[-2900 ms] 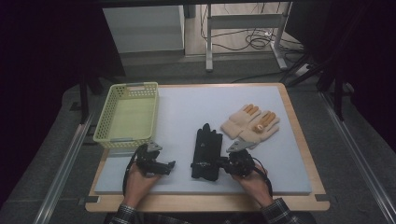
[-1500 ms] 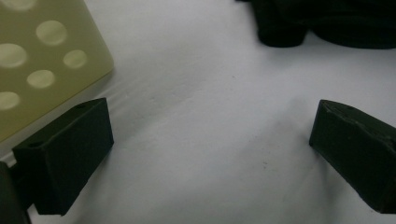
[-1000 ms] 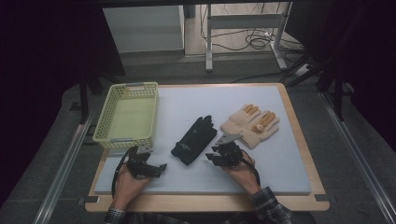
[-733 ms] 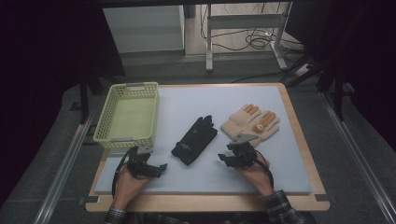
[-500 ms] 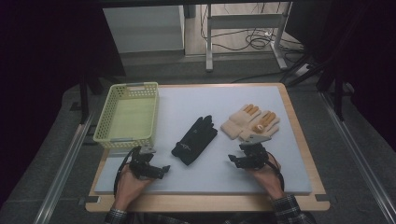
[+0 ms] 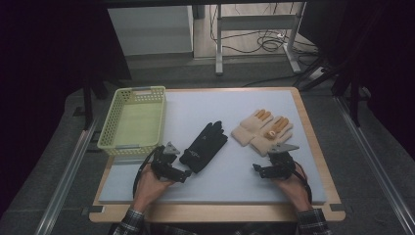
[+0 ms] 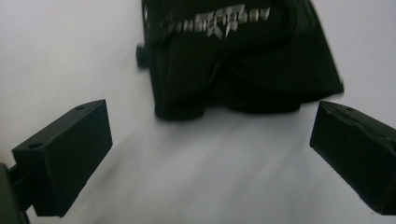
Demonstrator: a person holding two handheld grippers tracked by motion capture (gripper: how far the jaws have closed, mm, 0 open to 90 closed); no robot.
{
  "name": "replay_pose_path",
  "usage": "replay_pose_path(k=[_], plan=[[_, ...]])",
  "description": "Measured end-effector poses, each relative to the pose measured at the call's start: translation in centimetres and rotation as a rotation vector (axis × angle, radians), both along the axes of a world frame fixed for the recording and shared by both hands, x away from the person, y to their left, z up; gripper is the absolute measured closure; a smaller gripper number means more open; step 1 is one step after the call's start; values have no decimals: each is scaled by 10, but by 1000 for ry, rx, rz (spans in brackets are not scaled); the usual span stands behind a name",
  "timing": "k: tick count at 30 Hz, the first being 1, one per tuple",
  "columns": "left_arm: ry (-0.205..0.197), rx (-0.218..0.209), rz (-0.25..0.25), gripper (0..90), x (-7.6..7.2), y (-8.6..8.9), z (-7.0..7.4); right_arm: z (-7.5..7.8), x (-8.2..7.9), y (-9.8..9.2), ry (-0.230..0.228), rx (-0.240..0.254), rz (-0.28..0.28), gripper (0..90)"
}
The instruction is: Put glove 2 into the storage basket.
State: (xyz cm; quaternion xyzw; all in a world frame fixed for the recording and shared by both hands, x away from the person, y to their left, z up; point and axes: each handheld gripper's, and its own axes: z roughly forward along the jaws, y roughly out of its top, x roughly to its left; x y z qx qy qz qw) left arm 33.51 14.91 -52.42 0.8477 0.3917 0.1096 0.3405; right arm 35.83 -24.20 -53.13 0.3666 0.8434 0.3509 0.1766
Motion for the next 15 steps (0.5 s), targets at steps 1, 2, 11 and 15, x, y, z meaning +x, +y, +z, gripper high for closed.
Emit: replay_pose_path(k=[1,2,11,15], plan=[[1,-2,-4,0,4,-3,3,0,0,0,-1,-4,1,176],[1,-5,-6,0,7,-7,6,0,0,0,-2,-2,1,176],[26,8,8,0,41,-36,13,-1,-1,0,-4,1,1,176],[43,11,5,0,56,-46,10,-1,-1,0,-5,2,1,176]])
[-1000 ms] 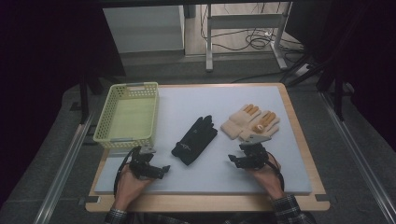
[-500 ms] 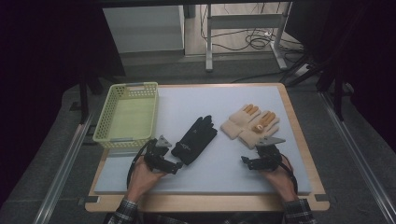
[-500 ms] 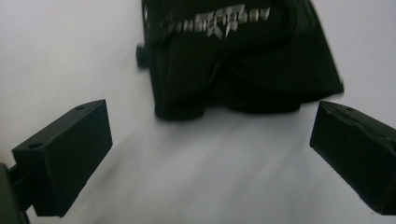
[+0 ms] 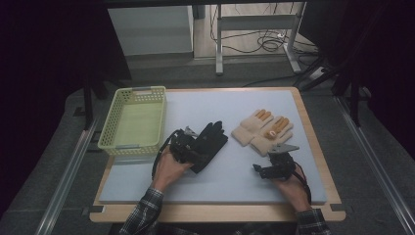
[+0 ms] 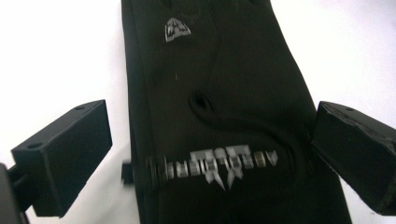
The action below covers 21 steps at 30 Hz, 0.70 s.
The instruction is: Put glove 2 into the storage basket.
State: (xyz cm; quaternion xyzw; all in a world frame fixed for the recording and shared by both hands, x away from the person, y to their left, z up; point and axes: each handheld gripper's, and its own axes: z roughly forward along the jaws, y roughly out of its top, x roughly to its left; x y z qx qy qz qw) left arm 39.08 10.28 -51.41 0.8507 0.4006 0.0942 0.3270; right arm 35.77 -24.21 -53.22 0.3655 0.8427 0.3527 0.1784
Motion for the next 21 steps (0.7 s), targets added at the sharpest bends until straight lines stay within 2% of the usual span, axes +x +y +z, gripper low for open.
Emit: replay_pose_path(k=[2,5,7,10,13,14,18,21], plan=[[20,12,5,0,6,-5,-3,0,0,0,-1,0,0,176],[37,29,-14,0,9,-14,-9,0,0,0,-2,-1,0,176],[30,53,-17,0,8,-17,-11,0,0,0,-2,-1,0,176],[21,61,-21,0,5,-19,-13,0,0,0,-4,-2,-1,176],[-11,144,-48,0,-4,-28,-14,0,0,0,-4,-2,-1,176],[-18,158,-49,0,-5,-30,-16,0,0,0,-4,-2,-1,176],[-6,154,-21,0,3,-22,-16,0,-1,0,-6,-5,0,176],[20,121,-4,0,8,-16,-18,0,-1,0,-5,-4,-2,176]])
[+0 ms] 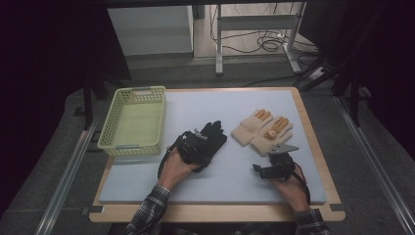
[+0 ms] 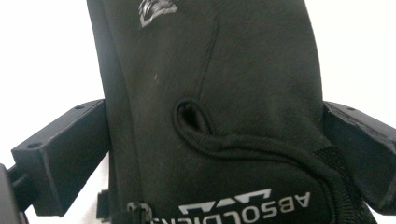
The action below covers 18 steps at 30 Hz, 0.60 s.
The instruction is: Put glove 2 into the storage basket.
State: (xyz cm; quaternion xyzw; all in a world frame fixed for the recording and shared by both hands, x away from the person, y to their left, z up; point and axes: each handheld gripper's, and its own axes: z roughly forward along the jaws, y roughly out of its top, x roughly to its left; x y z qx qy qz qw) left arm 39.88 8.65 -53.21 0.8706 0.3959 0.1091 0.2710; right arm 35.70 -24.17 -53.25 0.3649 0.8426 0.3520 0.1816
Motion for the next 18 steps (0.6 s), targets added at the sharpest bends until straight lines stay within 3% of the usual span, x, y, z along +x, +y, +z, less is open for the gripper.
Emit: replay_pose_path(k=[4,7,13,18], plan=[[10,10,-2,8,-1,-1,1,0,0,0,-1,-2,1,176],[19,23,6,87,-3,-2,6,0,0,0,-2,-3,2,176],[13,21,56,425,-2,4,12,0,0,0,-2,-4,2,176],[-1,32,44,604,-2,3,15,0,0,0,-3,-4,1,175]])
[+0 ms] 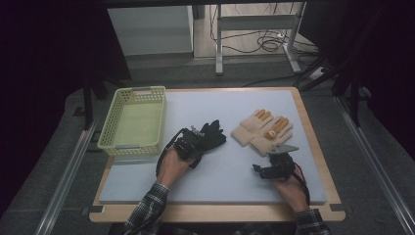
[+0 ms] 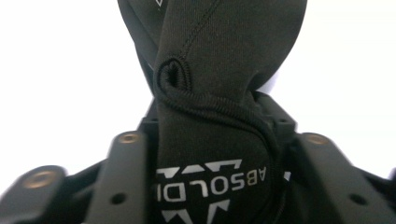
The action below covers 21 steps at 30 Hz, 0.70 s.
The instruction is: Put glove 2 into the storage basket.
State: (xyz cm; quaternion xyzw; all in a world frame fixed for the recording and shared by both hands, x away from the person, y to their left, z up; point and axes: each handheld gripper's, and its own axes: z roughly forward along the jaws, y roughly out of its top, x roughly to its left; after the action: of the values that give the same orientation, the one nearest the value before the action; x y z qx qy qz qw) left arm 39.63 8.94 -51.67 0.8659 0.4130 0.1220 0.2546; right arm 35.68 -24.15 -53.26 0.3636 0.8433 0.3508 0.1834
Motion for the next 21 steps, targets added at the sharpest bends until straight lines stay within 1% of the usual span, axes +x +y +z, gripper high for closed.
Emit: replay_pose_path(k=[1,4,5,7,9,10,13,15,17,18,21], plan=[[-2,8,-13,631,0,0,1,0,0,0,0,-1,1,175],[-17,0,-17,679,0,2,5,0,0,0,0,0,0,175],[-14,-7,-19,681,0,4,6,0,0,0,0,-1,1,176],[-7,-40,-11,682,1,7,10,0,0,0,0,-1,1,175],[-12,-59,-1,681,2,10,17,0,0,0,0,-1,1,175],[-14,-60,-4,681,2,11,21,0,0,0,0,0,0,175],[-42,-67,6,675,3,14,36,0,0,0,-1,0,1,175],[-66,-60,15,672,4,17,48,0,0,0,-1,0,1,175],[-79,-61,23,670,5,20,55,0,0,0,-1,0,0,175],[-86,-61,24,670,6,24,62,0,0,0,-1,0,0,174],[-106,-56,40,668,7,33,72,0,0,0,-2,-1,0,173]])
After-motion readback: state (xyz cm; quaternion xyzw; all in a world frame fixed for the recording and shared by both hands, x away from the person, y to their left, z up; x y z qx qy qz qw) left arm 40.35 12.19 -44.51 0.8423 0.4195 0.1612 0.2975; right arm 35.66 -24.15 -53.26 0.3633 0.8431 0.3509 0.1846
